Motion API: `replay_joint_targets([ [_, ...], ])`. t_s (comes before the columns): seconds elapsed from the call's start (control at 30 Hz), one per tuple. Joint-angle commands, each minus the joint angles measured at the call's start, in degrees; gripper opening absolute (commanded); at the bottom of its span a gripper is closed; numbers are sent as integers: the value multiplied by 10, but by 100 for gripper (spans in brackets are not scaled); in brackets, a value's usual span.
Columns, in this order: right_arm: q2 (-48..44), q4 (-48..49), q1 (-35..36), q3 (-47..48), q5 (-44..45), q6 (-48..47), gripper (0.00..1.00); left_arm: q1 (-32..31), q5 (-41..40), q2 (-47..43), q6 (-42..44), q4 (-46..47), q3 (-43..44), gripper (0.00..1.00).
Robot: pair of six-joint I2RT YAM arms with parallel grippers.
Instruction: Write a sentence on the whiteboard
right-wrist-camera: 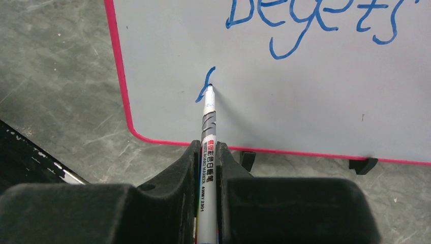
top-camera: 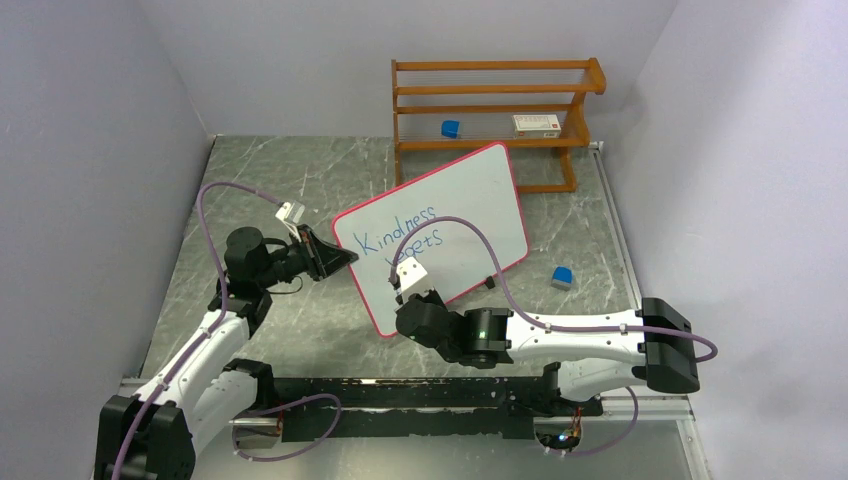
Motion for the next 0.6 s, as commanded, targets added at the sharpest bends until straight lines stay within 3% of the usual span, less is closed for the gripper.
replay_joint_targets([
  [0.0, -6, 9, 1, 1, 32, 17, 0, -3, -1, -1, -1, 8, 8, 5],
  [0.57, -18, 4, 1, -2, -7, 5, 0, -3, -4, -3, 2, 4, 10, 5],
])
